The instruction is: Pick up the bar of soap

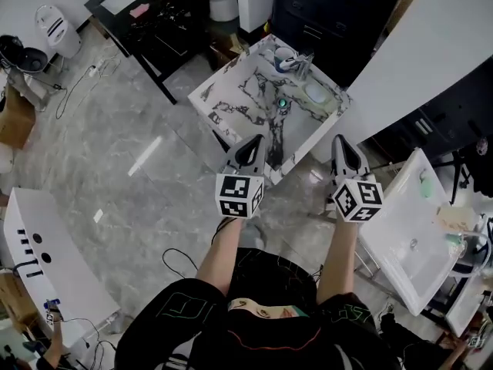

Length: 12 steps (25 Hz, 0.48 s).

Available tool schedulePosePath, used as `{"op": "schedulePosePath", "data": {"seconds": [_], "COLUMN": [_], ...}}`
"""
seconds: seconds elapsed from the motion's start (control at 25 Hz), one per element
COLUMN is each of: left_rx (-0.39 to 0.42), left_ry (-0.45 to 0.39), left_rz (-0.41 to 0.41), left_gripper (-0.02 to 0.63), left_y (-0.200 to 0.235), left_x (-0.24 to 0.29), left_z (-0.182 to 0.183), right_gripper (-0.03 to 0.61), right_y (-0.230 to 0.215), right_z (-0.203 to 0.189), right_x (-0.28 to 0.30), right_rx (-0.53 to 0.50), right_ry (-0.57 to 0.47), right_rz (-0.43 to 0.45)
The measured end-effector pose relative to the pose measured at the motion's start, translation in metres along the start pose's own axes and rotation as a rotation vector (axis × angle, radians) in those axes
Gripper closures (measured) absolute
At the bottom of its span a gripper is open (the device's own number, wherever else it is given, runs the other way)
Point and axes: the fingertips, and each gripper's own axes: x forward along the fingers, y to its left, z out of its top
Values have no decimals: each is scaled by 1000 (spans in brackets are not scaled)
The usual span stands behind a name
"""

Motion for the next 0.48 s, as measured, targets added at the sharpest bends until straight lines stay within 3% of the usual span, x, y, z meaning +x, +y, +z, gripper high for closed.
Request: {"op": "schedulePosePath", "data": {"seconds": [0.2, 0.48], "left_rx": [-30, -66], "left_ry": [28, 76], "left_rz": [-44, -78], "left_gripper": [606, 606], "left_y": [18, 8], "left_x": [49, 98], "left_z": [-2, -19], "right_gripper": [572, 573], "right_y": [-8, -49], "right_z": [-2, -10], "right_x": [40, 65], "right_rx": [-20, -18], "right_ry": [35, 88], "right_rz": [-16, -51]}}
